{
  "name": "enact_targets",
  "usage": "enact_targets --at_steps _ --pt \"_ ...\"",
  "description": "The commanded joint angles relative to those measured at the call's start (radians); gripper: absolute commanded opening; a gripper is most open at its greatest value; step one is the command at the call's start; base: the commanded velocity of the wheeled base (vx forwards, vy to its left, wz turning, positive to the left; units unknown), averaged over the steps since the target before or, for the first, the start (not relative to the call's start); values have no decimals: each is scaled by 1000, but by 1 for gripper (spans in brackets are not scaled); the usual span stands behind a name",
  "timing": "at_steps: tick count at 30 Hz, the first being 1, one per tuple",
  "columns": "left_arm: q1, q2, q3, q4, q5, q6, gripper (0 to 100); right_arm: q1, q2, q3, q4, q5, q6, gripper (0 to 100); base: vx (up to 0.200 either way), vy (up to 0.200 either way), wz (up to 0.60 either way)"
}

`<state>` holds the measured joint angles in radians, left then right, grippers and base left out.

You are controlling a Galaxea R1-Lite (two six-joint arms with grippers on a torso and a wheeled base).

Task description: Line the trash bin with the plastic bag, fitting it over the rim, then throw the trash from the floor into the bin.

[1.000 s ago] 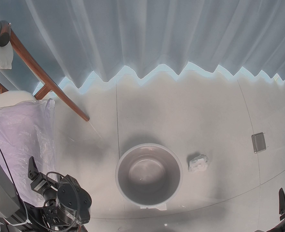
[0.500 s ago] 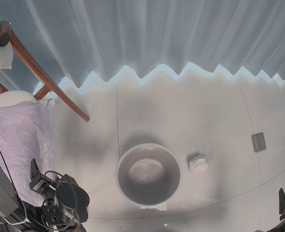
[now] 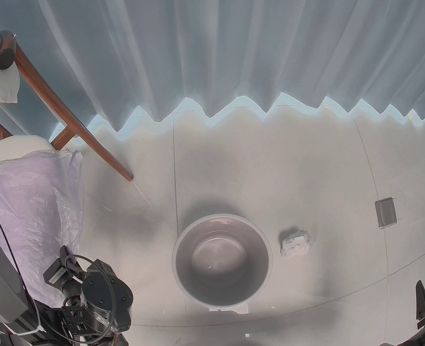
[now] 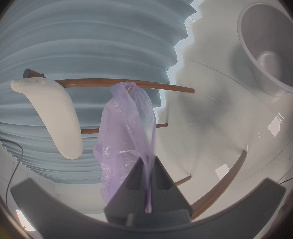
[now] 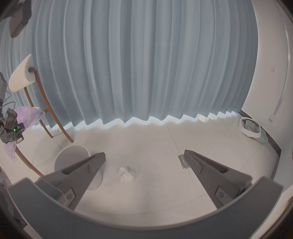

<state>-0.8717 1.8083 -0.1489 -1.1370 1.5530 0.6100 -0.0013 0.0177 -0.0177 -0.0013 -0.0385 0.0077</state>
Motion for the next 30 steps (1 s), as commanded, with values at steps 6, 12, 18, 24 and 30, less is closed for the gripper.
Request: enact_targets --at_steps 6,12,18,24,30 --pt "-6 -17 -9 -3 -10 1 0 0 -16 18 0 0 0 100 0 0 0" --pt "-9 -89 8 -4 -208 10 0 0 -16 18 0 0 0 100 0 0 0" --pt "-10 -158 15 -4 -318 11 0 0 -16 18 0 0 0 100 0 0 0" --pt "-10 -247 17 -4 -344 13 0 0 -16 18 0 0 0 100 0 0 0" --pt "-9 -345 15 3 -600 13 0 0 -16 18 0 0 0 100 0 0 0"
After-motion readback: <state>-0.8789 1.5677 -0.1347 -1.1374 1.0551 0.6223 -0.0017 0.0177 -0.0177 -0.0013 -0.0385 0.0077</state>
